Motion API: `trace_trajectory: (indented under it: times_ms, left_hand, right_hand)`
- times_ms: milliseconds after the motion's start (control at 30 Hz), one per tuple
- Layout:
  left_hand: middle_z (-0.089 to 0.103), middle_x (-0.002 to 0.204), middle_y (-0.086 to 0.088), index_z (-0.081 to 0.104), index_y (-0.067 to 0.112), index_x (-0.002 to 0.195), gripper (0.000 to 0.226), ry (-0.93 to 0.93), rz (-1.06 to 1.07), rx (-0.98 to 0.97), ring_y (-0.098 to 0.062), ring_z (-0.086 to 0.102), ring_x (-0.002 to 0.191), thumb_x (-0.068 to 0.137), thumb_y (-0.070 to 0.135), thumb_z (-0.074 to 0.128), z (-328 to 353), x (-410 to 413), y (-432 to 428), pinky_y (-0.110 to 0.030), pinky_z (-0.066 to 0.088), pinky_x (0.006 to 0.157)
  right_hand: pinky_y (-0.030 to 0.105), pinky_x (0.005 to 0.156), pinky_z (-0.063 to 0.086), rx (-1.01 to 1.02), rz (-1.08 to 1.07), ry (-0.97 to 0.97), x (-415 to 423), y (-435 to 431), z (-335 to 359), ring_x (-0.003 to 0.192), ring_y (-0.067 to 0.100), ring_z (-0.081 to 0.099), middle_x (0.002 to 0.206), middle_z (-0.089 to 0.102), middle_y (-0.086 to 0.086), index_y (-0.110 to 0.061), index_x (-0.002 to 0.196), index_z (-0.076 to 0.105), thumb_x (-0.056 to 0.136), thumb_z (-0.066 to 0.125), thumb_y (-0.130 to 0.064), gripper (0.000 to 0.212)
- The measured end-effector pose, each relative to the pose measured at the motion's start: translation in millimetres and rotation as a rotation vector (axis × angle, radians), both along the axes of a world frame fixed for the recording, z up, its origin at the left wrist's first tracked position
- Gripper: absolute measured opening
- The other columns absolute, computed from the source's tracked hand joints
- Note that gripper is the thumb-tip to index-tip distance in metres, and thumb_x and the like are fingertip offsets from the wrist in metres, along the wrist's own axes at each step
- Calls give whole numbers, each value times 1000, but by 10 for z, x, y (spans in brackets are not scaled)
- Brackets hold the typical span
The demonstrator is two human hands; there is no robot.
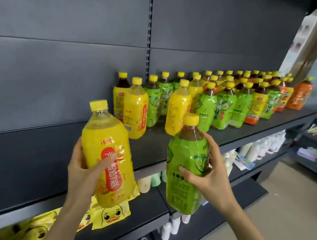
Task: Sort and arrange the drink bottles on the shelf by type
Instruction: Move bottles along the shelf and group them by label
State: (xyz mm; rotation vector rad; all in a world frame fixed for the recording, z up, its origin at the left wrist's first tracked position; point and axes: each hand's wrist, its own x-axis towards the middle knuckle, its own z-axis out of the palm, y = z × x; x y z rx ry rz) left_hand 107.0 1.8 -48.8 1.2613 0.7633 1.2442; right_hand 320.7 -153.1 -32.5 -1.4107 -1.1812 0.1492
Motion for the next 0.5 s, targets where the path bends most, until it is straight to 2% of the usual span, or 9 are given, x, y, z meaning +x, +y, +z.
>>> trace_trajectory:
  times_ms: [100,167,233,300,500]
  left_hand:
    - [65,106,13,48,41,127,88,-4,-52,6,-12,65,92,48,44,86,91,403,-99,-32,51,66]
    - [64,110,11,47,38,131,87,-4,-89,16,-12,64,94,53,37,85,140,684,-120,-33,52,68]
    - [64,113,9,46,39,132,93,6,-119,31,-13,64,96,49,44,87,171,962,-104,-32,52,67]
    - [64,115,8,45,40,133,98,14,-151,44,-15,64,99,42,53,79,180,1264,-82,-31,51,67]
    - [62,117,7,44,42,134,102,-3,-252,61,-14,62,102,38,53,77,139,2256,-25,-31,50,69]
  right_hand:
    - [43,100,46,-15,-46,7,339,-187,12,125,14,50,135,50,-13,-39,140,33,61,81,-42,92]
    - [47,100,45,-18,-83,10,579,-270,-3,127,17,48,137,48,-11,-38,142,32,61,82,-43,95]
    - [49,99,45,-17,-113,32,822,-334,-17,126,20,49,138,48,-8,-37,143,30,62,83,-42,96]
    - [49,97,47,-15,-145,53,1086,-391,-27,124,21,51,137,49,-7,-37,143,30,61,83,-40,98]
    - [48,96,48,-27,-217,54,1926,-375,-38,123,17,52,136,50,-11,-39,141,32,59,82,-39,96]
